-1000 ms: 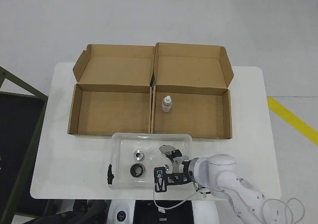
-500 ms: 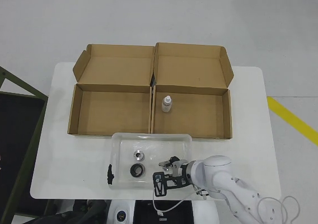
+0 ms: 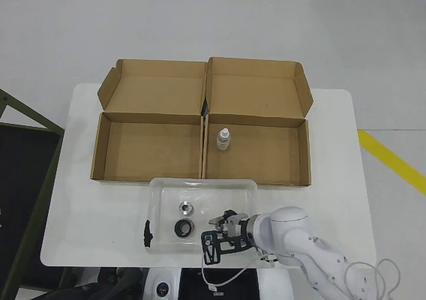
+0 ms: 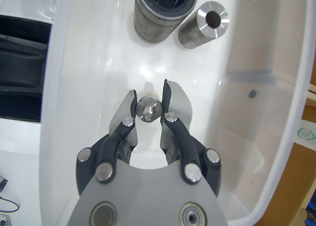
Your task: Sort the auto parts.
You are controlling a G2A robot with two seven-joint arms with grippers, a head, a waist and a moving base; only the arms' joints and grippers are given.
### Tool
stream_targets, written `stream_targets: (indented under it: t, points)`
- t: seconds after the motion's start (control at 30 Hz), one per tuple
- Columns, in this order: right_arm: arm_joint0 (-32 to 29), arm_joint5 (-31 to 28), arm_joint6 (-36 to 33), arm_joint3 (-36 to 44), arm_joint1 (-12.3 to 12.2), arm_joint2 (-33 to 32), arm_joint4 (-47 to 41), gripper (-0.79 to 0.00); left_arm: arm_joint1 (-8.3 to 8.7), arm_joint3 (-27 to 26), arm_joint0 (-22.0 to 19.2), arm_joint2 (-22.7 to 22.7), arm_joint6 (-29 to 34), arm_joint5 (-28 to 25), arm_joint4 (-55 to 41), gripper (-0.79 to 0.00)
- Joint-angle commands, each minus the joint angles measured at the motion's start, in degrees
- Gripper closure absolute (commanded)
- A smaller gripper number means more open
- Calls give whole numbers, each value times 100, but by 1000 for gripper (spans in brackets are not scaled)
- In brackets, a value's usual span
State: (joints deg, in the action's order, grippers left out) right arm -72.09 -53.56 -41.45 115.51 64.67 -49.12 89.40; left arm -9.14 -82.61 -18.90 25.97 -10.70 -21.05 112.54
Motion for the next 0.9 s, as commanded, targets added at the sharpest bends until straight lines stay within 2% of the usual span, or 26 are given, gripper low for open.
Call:
stream_targets:
  t: [0.0, 0.27, 0.53, 0.87]
  points:
    - [-3, 3, 90, 79, -10, -44, -67, 0, 0, 0, 0, 0, 0, 0, 0, -785]
    - [-12, 180, 677, 350, -58, -319, -160, 0, 0, 0, 0, 0, 0, 0, 0, -785]
    - [-84, 520, 1644, 591, -108, -740, -329, 0, 0, 0, 0, 0, 0, 0, 0, -785]
    - [-61, 645, 2545, 533, -168, -1320, -723, 0, 0, 0, 0, 0, 0, 0, 0, -785]
